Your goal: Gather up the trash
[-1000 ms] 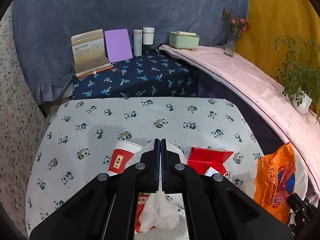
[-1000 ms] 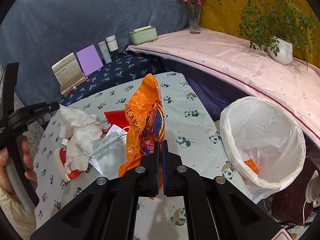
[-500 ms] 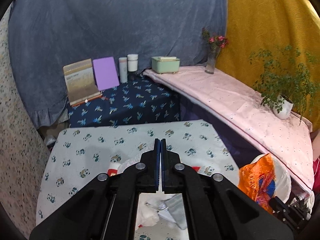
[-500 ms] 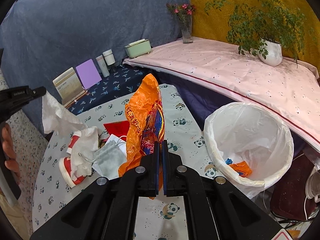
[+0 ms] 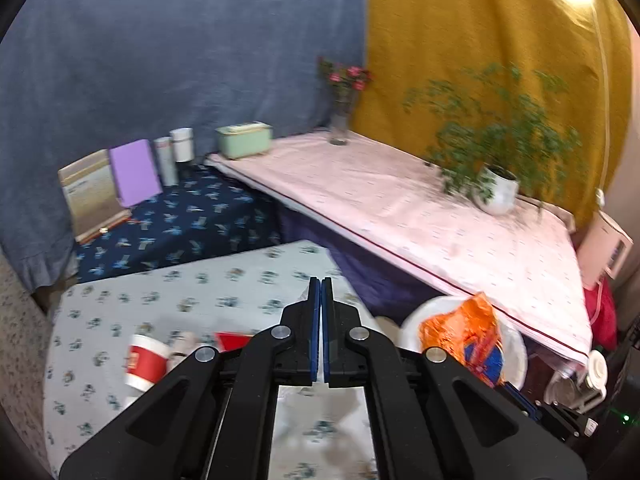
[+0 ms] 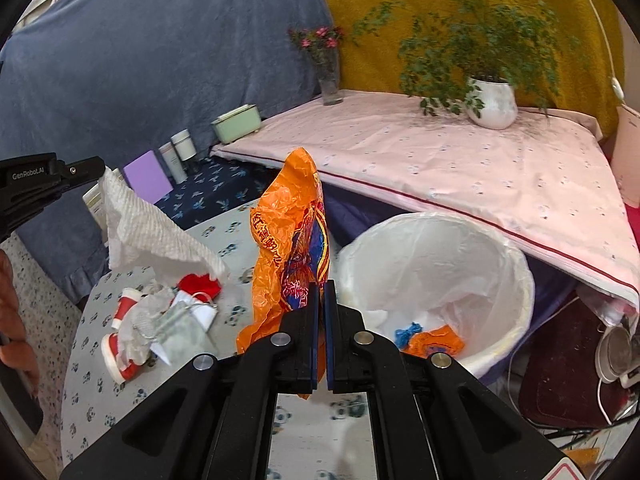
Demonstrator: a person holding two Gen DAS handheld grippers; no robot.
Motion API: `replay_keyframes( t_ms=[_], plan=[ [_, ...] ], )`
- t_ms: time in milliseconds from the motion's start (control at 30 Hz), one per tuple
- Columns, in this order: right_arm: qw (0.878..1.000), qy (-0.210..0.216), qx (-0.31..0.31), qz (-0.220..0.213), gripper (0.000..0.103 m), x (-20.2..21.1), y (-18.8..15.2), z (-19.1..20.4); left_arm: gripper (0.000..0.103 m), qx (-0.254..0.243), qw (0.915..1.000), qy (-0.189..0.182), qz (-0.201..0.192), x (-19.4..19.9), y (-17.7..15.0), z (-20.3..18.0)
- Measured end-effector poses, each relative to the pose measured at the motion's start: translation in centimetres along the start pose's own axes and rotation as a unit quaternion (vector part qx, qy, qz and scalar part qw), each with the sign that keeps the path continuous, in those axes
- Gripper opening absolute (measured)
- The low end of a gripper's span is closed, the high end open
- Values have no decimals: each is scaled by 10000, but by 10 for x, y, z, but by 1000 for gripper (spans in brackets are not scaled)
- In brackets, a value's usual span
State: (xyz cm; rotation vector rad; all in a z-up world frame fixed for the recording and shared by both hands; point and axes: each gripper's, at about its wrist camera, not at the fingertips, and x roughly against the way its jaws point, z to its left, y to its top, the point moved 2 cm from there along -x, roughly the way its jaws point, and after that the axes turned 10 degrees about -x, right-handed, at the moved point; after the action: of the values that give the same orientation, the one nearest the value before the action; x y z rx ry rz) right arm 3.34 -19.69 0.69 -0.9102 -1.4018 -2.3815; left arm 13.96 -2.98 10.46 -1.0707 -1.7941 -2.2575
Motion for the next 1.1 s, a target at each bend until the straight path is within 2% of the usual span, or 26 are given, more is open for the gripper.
replay_keyframes(
  t_ms=[267, 433, 600, 800, 900, 933, 967, 1033, 1100],
  plan=[
    [9978, -522, -391, -150, 3, 5, 14, -62, 0, -391, 9974, -591, 106, -25, 8, -76],
    [9944, -837, -623, -155, 3, 3, 18, -99, 1, -625, 9926, -998, 286, -50, 6, -120],
    [9918, -1020, -760, -98, 3, -3, 17, -120, 1, -761, 9875, -1278, 517, -75, 1, -146],
    [9906, -1112, -800, 5, 3, -14, 17, -131, 3, -790, 9843, -1457, 613, -92, -5, -158],
    [9905, -1119, -796, 44, 3, -20, 18, -130, 27, -760, 9849, -1416, 649, -97, -8, -156],
    [9907, -1109, -790, 60, 4, -22, 18, -129, 41, -750, 9861, -1346, 628, -97, -9, -153],
    [9908, -1101, -784, 76, 5, -24, 19, -128, 49, -745, 9871, -1288, 598, -97, -10, -151],
    [9909, -1096, -773, 112, 8, -29, 19, -127, 59, -759, 9888, -1152, 568, -96, -13, -146],
    [9914, -1064, -748, 159, 9, -34, 19, -124, 62, -767, 9896, -1067, 576, -97, -15, -140]
  ],
)
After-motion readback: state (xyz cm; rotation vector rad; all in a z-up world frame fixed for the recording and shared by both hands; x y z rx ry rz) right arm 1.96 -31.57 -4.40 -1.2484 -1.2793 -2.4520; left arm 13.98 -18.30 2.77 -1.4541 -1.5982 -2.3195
